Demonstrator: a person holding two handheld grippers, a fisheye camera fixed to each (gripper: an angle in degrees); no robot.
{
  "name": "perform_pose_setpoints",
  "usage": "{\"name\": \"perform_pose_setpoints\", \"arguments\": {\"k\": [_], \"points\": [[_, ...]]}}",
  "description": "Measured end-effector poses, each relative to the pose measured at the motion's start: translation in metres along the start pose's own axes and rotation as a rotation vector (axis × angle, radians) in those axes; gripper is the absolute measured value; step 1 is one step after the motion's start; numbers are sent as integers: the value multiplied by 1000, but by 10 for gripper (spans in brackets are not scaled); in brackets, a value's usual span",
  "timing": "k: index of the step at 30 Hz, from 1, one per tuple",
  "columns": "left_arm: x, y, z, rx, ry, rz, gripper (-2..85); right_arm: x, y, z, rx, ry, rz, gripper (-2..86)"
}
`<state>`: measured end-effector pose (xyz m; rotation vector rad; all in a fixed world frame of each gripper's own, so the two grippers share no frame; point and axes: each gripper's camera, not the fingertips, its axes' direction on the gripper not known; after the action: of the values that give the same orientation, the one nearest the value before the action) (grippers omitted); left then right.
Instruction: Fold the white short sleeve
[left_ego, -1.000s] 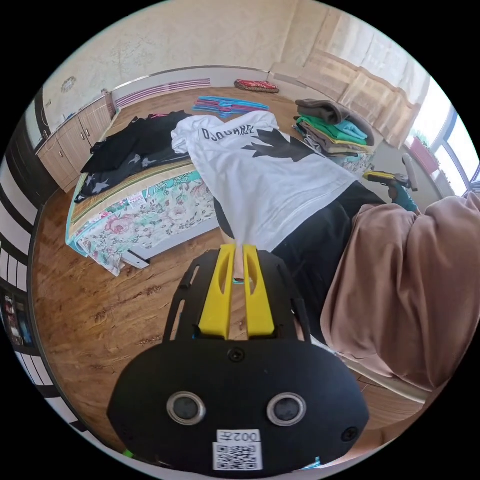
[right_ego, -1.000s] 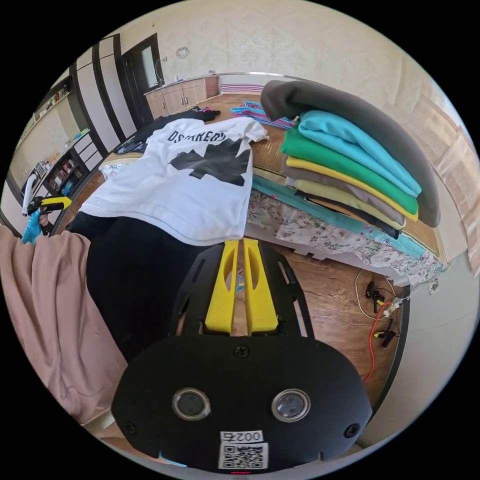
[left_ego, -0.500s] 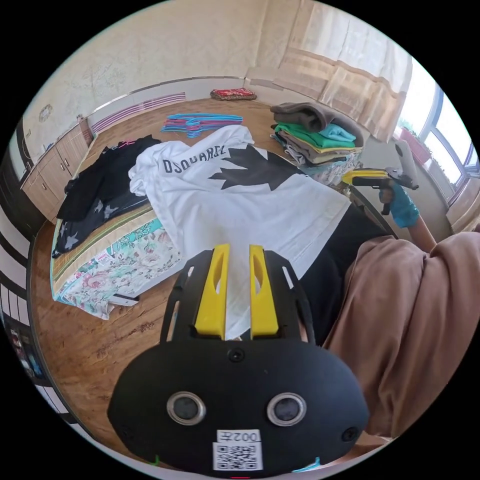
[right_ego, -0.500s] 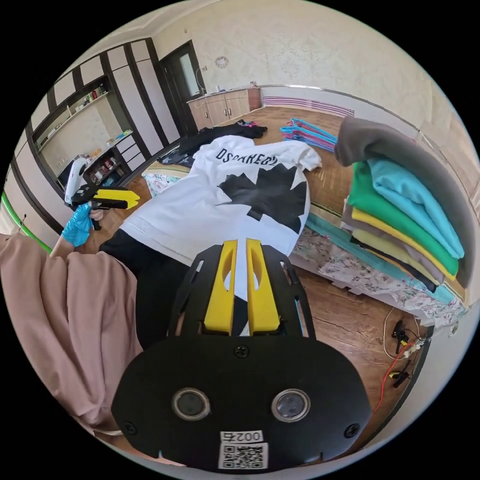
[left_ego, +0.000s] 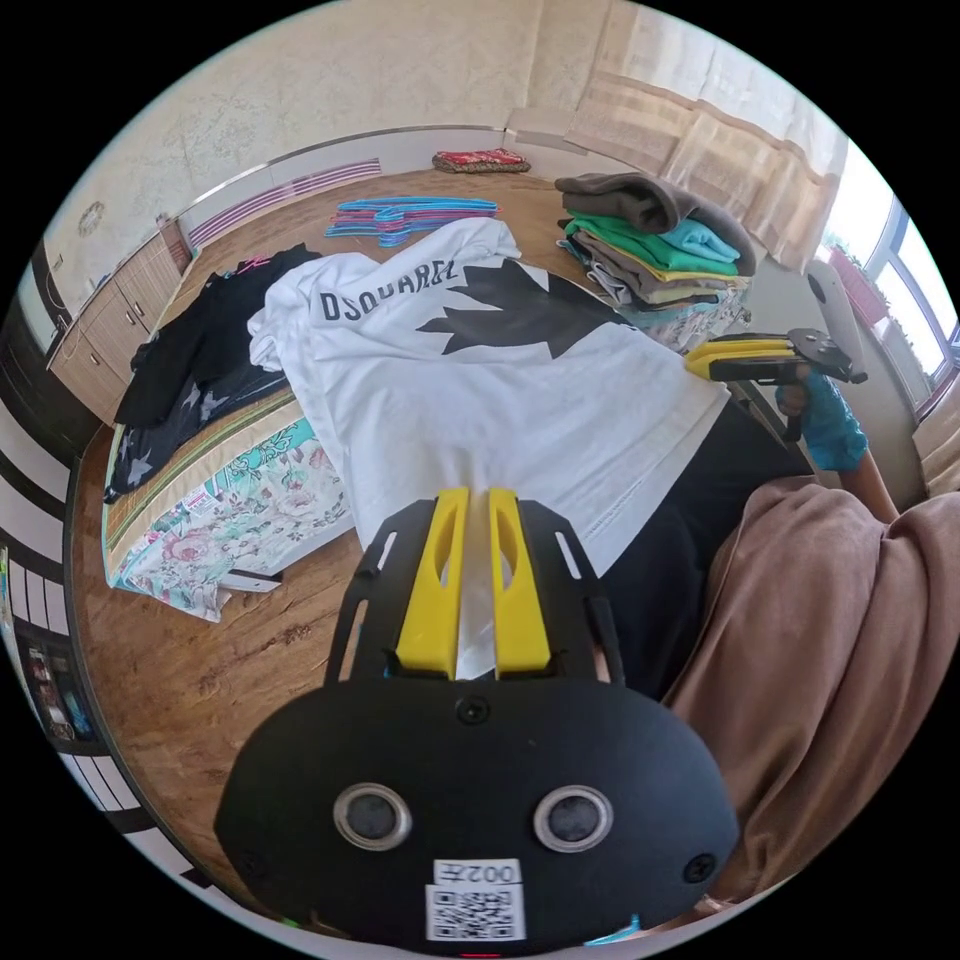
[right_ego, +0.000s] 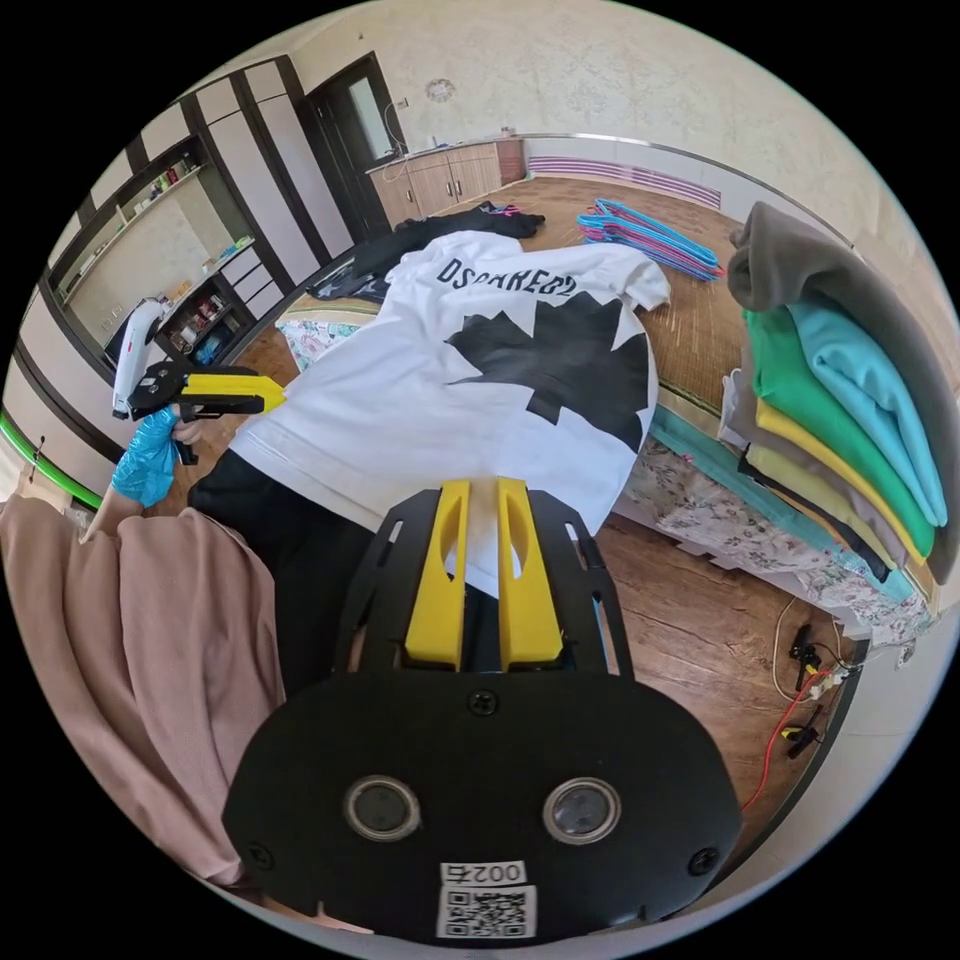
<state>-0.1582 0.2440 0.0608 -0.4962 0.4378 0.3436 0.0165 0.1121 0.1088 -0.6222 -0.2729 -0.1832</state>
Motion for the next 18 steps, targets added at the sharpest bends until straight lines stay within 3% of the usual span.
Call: {"name": "perform_pose_setpoints", "arguments": {"k": [7, 18], "points": [[7, -1, -2, 8, -34, 11, -9, -5, -6, -3, 0, 13, -20, 0], [9, -3, -10, 6, -61, 32, -9, -12, -12, -13, 15, 35, -47, -9]]}}
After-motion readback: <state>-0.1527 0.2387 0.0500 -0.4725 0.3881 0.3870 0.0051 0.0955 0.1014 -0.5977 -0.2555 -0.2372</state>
